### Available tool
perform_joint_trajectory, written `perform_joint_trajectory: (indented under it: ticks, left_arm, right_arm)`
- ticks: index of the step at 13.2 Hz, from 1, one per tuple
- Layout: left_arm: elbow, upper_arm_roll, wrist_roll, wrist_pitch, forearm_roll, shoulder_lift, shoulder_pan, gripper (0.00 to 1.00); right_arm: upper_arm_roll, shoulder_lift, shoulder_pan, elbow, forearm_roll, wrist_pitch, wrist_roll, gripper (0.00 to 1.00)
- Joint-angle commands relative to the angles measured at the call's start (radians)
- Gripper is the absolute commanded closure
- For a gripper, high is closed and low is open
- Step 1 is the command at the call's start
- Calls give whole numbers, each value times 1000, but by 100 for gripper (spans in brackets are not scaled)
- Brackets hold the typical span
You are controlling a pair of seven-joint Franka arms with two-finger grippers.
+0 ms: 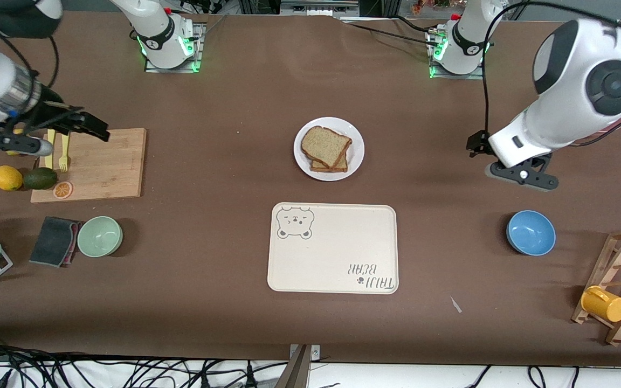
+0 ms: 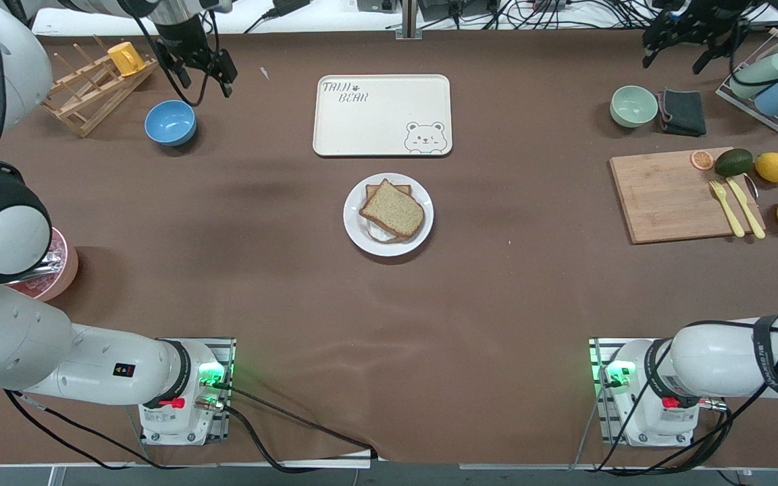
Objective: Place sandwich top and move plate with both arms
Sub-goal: 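Withdraw the right gripper while the left gripper reaches toward the plate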
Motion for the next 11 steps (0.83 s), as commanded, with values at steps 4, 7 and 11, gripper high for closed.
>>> perform_joint_trajectory:
  ticks: [4, 7, 11]
  left_arm:
    - [-52, 1, 11, 75, -28, 32, -3, 0]
    - [-159, -12, 0, 246, -133, 50, -17, 0]
    - [-261, -32, -3, 428, -293, 125, -67, 0]
  right_arm:
    - [21, 54, -40, 105, -54, -2, -92, 0]
    - [-53, 48, 21, 96, -60, -8, -89, 0]
    - [-127, 75, 89, 113, -82, -19, -101, 0]
